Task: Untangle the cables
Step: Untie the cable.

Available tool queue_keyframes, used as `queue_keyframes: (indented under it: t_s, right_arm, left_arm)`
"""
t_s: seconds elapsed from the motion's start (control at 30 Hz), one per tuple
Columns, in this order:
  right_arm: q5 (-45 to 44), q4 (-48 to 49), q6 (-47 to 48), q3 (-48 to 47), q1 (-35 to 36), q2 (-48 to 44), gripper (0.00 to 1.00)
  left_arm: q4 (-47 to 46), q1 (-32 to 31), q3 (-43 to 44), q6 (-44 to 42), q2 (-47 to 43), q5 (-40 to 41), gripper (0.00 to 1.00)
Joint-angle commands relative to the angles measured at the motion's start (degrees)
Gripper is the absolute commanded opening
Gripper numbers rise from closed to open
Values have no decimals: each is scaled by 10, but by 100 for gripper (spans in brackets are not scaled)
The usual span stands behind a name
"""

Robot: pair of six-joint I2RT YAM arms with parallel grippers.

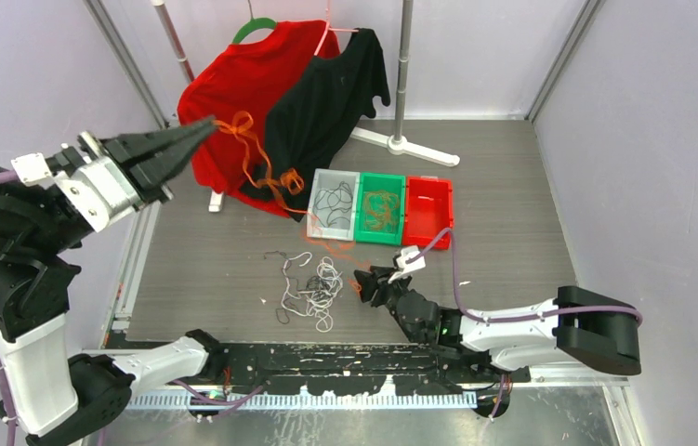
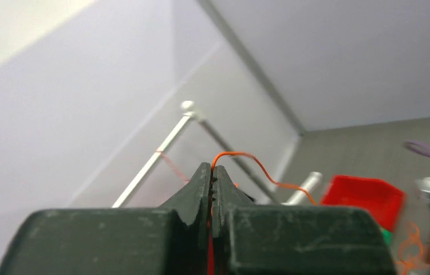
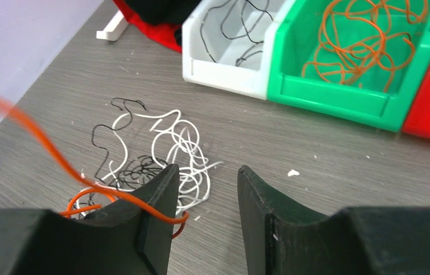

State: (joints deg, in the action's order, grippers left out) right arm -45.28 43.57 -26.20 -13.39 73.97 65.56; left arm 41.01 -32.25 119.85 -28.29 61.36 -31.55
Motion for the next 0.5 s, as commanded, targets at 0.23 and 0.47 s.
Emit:
queue_keyframes:
  t_s: [0.23, 0.47]
  right_arm:
    - [-55, -80, -63, 22, -1, -72, 45]
    - [-12, -115, -57, 19, -2, -98, 54]
  left_arm:
    - [-269, -2, 3, -153, 20, 258, 0]
    - [-183, -2, 40, -104, 26, 196, 0]
